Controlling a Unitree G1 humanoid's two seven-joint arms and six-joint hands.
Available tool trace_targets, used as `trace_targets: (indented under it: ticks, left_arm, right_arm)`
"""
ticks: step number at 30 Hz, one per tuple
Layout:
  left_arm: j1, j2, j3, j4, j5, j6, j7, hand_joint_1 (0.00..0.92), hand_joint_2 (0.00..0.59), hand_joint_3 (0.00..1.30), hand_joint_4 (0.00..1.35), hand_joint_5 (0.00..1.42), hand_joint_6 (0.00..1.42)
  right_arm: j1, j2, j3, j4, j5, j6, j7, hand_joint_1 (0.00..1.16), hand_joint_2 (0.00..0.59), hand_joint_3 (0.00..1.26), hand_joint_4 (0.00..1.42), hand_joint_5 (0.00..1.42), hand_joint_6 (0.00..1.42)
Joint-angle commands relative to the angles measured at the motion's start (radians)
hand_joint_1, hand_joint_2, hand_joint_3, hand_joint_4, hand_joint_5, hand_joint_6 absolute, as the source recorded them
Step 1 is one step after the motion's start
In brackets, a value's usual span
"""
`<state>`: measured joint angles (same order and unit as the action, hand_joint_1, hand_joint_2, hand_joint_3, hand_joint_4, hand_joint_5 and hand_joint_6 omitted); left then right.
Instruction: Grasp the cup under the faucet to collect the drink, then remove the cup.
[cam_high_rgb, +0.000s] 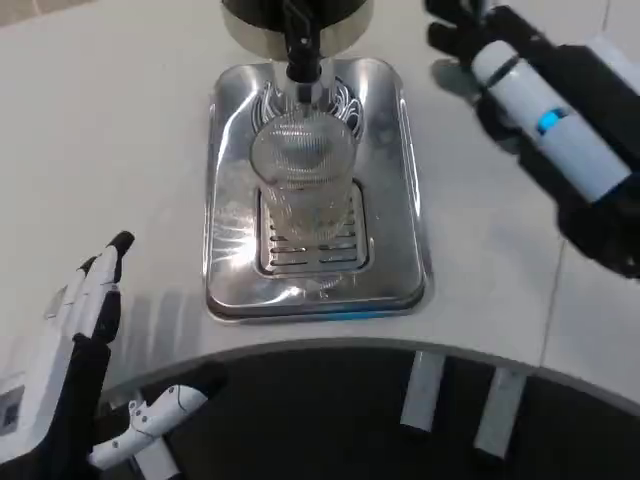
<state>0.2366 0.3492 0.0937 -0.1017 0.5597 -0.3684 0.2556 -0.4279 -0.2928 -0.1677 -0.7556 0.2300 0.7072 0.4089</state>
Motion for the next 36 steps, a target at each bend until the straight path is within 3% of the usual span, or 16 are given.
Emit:
trace_targets:
  ticks: [1,18,26,36]
  left_arm:
    - [0.026,-0.010,0.001,-0.012,0.010,0.012,0.013,0.014,0.059,0.00,0.00,0.00,0.03]
    - [0.018,-0.010,0.023,0.019,-0.010,0.007,0.020,0.011,0.051,0.00,0.00,0.01,0.04]
    - [0.019,-0.005,0.035,0.037,-0.019,-0.005,0.024,0.011,0.055,0.00,0.00,0.01,0.04]
    - [0.012,-0.005,0.048,0.061,-0.035,-0.015,0.022,0.013,0.060,0.00,0.00,0.02,0.04]
  right_arm:
    - [-0.019,0.009,0.035,-0.001,0.046,-0.033,-0.015,0.19,0.586,0.00,0.00,0.00,0.00]
    - [-0.149,-0.009,0.110,0.102,0.074,-0.070,-0.041,0.19,0.586,0.00,0.00,0.00,0.00]
    - [-0.175,0.025,0.183,0.186,0.063,-0.109,-0.056,0.19,0.586,0.00,0.00,0.00,0.00]
    - [-0.176,0.048,0.251,0.210,0.056,-0.106,-0.058,0.18,0.586,0.00,0.00,0.00,0.00]
